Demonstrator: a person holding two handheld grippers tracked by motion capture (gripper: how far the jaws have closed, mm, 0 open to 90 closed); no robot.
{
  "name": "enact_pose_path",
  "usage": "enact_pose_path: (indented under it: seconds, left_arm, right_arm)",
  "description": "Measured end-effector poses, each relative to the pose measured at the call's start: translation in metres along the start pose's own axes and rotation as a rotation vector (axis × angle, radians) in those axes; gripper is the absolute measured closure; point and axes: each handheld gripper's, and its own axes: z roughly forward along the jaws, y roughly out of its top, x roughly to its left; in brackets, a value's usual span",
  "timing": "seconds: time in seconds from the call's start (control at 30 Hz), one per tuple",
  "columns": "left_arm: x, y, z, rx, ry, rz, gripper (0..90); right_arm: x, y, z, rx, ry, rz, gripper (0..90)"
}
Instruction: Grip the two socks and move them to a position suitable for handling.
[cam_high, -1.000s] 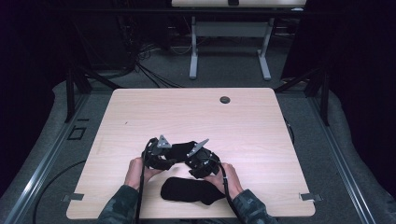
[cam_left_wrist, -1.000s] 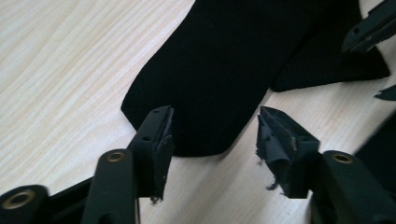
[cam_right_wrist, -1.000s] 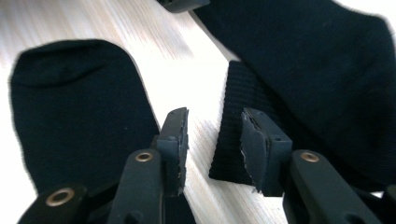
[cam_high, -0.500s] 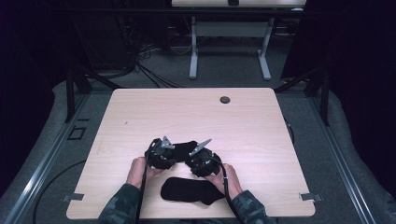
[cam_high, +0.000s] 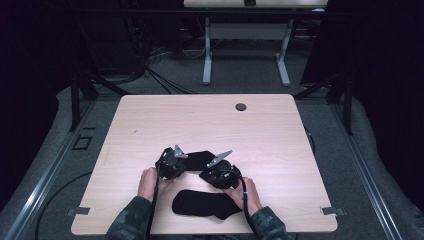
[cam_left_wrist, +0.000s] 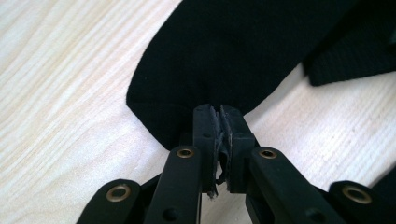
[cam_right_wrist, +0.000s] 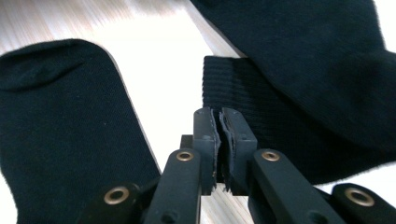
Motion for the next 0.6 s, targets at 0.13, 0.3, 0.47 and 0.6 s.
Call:
enact_pose_path:
  seconds: [0.13, 0.3, 0.47, 0.6]
  left_arm:
    - [0.000, 0.001, -0.009, -0.047, -0.003, -0.021, 86.2]
    - [-0.001, 0.009, -0.032, -0.100, -0.015, -0.030, 86.5]
    - [0.002, 0.015, -0.058, -0.151, -0.012, -0.038, 86.5]
    - [0.010, 0.015, -0.067, -0.148, -0.020, -0.067, 86.5]
  right_arm:
    - [-0.004, -0.004, -0.010, -0.024, 0.002, 0.016, 86.0]
    - [-0.003, -0.009, -0.038, -0.077, -0.002, 0.008, 86.6]
    - [-0.001, -0.016, -0.064, -0.124, 0.021, -0.022, 86.6]
    - [-0.006, -0.026, -0.082, -0.157, 0.050, -0.064, 86.6]
